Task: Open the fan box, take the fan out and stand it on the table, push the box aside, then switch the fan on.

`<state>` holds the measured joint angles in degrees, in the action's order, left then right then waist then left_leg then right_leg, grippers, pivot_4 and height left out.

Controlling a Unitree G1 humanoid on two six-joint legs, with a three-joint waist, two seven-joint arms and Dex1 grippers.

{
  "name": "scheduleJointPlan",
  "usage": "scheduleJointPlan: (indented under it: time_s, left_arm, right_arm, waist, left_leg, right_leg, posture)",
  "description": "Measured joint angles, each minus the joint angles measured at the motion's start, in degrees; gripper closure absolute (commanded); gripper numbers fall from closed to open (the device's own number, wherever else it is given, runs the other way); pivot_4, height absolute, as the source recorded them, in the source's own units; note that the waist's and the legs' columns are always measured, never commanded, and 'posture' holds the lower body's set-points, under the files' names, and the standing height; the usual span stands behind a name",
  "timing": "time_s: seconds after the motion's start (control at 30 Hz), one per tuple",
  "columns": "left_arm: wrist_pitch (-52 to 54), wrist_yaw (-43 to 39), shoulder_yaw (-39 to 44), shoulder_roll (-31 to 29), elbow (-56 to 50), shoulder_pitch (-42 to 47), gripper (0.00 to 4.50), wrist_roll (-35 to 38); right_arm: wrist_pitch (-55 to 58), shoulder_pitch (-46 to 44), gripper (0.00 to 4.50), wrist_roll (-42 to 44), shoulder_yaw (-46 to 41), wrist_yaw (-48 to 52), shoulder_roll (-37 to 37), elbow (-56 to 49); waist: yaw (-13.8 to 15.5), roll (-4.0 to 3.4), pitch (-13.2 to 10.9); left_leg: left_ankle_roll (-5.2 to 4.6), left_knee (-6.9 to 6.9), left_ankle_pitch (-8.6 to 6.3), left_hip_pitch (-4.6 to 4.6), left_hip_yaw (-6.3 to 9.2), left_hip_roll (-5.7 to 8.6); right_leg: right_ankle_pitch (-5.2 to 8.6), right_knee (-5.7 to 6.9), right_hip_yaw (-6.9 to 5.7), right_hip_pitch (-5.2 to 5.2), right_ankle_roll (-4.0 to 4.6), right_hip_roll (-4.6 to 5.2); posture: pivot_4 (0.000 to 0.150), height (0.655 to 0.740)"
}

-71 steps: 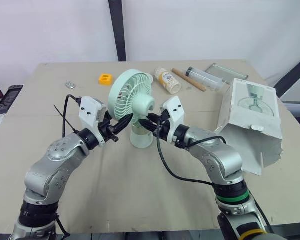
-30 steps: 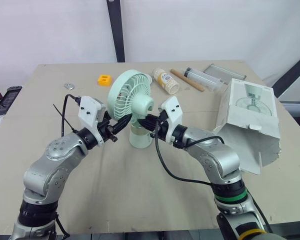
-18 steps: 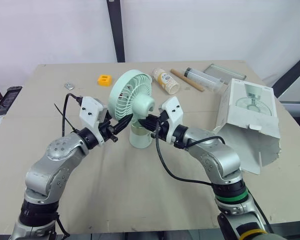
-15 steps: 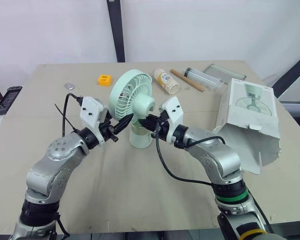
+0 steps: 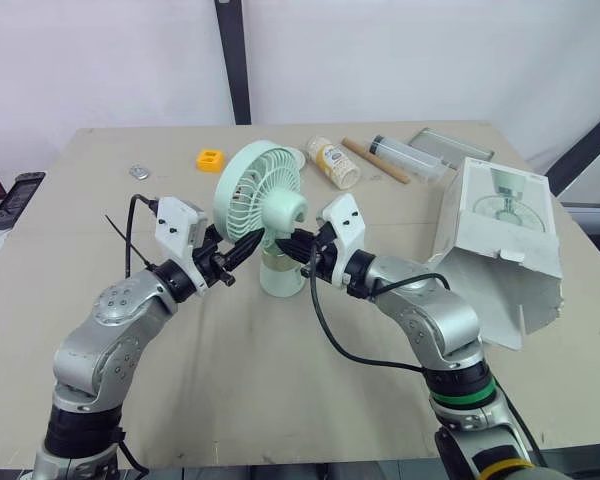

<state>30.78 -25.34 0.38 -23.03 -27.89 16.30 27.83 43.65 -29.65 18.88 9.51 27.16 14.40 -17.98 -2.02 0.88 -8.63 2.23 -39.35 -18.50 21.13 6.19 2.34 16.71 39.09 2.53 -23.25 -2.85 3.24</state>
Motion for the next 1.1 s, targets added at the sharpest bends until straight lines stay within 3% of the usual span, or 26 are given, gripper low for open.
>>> scheduleJointPlan:
  time_s: [0.07,0.1,0.63,0.7,0.73,0.8,0.87,1.1]
  left_arm:
    - [-0.68,-0.21,-0.11,-0.01,0.06,-0.32,2.29,-0.31]
    - [-0.73,-0.22,-0.11,0.0,0.06,-0.35,1.89,-0.32]
    - [0.95,0.35,1.91,2.26,0.17,-1.1,1.89,2.29]
    - [3.31,1.38,3.46,4.15,-0.2,-2.08,1.12,6.35]
    - [3.51,1.25,3.55,4.21,-0.43,-2.44,1.07,6.96]
    - [4.55,1.12,3.38,4.27,-0.45,-3.2,0.37,7.77]
    - [6.01,0.88,3.0,3.54,-0.45,-4.12,0.03,8.6]
    - [4.63,-1.01,1.92,0.96,-0.43,-4.62,0.03,6.34]
  right_arm:
    - [0.08,0.06,4.09,0.02,0.01,0.0,-0.01,-0.12]
    - [0.09,0.07,4.09,0.02,0.02,0.0,0.0,-0.15]
    - [0.22,0.13,4.09,-0.03,0.36,-0.54,-0.35,-0.41]
    - [0.17,0.05,4.09,-0.08,0.6,-0.58,-0.42,-0.4]
    - [0.12,0.11,4.09,-0.08,0.61,-0.34,-0.36,-0.39]
    - [0.04,0.14,4.09,-0.08,0.66,-0.13,-0.29,-0.39]
    - [-0.13,0.15,4.09,-0.07,0.66,0.16,-0.09,-0.39]
    - [-0.28,0.15,4.09,-0.04,0.8,0.35,0.03,-0.39]
  waist:
    - [0.0,0.0,0.0]
    - [0.0,0.0,0.0]
    - [0.11,0.0,0.0]
    - [0.15,0.0,0.03]
    - [0.11,0.01,0.05]
    - [0.1,-0.01,0.06]
    - [-0.03,-0.01,0.06]
    - [-0.13,-0.01,0.06]
  left_leg:
    - [0.0,0.0,0.0,0.0,0.0,0.0]
    - [0.0,0.0,0.0,0.0,0.0,0.0]
    - [-0.01,0.0,-0.01,0.0,0.01,0.01]
    - [-0.03,0.01,-0.02,0.0,0.02,0.01]
    - [-0.03,0.01,-0.02,0.0,0.0,-0.01]
    - [-0.02,0.01,-0.01,-0.01,-0.01,-0.01]
    - [-0.03,0.02,-0.02,0.0,-0.01,-0.01]
    - [-0.03,0.03,-0.02,0.0,-0.01,-0.02]
  right_leg:
    - [0.0,0.0,0.0,0.0,0.0,0.0]
    - [0.0,0.0,0.0,0.0,0.0,0.0]
    - [0.0,0.0,-0.02,0.0,0.0,0.0]
    - [0.0,0.0,-0.03,0.01,0.0,0.01]
    - [0.0,-0.01,-0.01,0.0,0.0,0.01]
    - [0.0,-0.01,0.01,0.0,0.0,0.0]
    - [0.0,-0.01,0.01,-0.01,0.0,-0.01]
    - [0.0,-0.01,0.01,-0.02,0.0,0.0]
  posture:
    - [0.15,0.74]
    - [0.15,0.74]
    - [0.15,0.74]
    - [0.15,0.74]
    - [0.15,0.74]
    - [0.15,0.74]
    - [0.15,0.74]
    - [0.15,0.74]
